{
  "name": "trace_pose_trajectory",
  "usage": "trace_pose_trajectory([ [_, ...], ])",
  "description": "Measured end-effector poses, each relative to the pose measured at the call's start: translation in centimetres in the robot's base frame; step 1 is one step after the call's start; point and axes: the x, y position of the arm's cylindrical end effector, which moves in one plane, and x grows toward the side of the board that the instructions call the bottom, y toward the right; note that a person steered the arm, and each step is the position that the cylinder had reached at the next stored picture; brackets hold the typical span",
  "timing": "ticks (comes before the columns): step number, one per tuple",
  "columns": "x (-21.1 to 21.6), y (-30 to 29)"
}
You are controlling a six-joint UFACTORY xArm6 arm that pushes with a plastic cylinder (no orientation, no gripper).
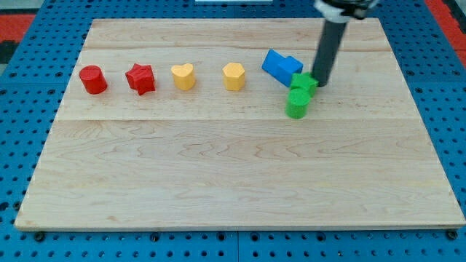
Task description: Place the blue blocks above the green blocks
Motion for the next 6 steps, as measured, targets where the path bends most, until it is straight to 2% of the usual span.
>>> trace_pose_trajectory([
  [1,1.7,-0.2],
  [2,0.0,3.8],
  [3,-6.1,1.9],
  [5,-3.0,-0.4],
  [6,-7.9,0.5],
])
